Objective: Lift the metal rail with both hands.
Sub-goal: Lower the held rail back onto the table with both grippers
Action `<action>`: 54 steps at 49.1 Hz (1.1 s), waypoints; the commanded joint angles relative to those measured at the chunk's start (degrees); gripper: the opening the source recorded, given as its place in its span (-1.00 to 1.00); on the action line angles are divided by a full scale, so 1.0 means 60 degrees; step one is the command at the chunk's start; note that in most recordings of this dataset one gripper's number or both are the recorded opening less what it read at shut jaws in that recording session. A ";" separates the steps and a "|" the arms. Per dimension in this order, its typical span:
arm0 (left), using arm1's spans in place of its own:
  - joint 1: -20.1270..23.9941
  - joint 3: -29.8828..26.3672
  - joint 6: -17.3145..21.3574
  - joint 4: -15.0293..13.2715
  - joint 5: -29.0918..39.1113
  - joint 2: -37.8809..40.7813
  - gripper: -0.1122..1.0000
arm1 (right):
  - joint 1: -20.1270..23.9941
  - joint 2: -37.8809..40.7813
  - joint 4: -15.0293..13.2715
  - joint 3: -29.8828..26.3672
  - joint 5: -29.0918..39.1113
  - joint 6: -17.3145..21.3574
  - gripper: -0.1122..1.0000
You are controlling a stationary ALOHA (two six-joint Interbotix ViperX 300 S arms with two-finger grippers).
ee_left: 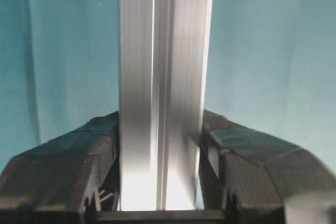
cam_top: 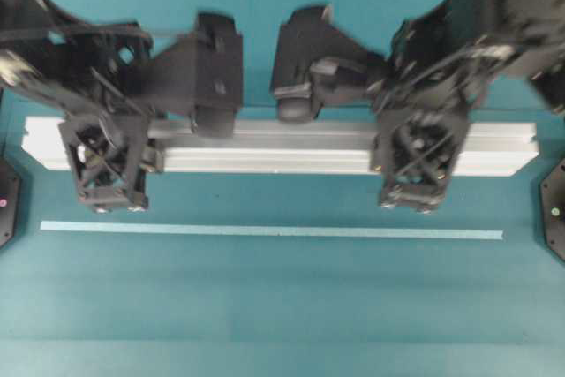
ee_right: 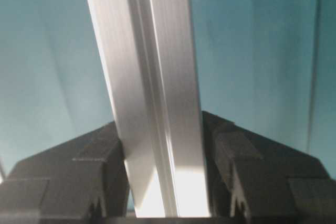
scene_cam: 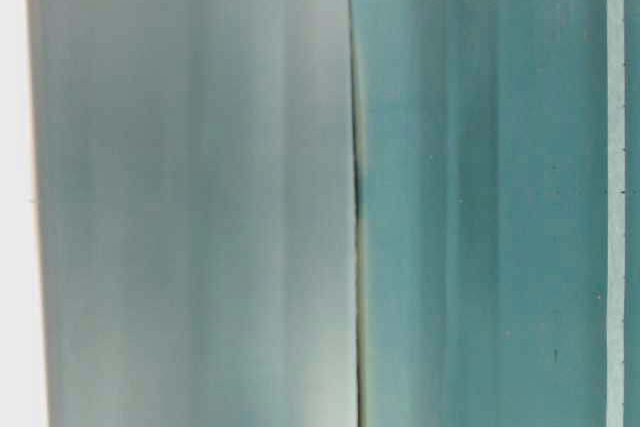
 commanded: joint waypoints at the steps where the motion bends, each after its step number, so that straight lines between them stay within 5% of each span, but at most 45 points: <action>1: -0.0015 0.0396 -0.0088 0.0044 -0.0732 -0.0146 -0.15 | -0.0029 -0.0117 -0.0015 0.0586 -0.0894 0.0059 -0.09; 26: 0.0293 0.3442 -0.0103 0.0044 -0.4116 0.0073 -0.16 | -0.0029 -0.0220 -0.0015 0.4204 -0.4629 -0.0278 -0.09; 54: 0.0308 0.4790 -0.0117 0.0044 -0.6343 0.1304 -0.15 | 0.0073 0.0718 -0.0015 0.5186 -0.6621 -0.0571 -0.09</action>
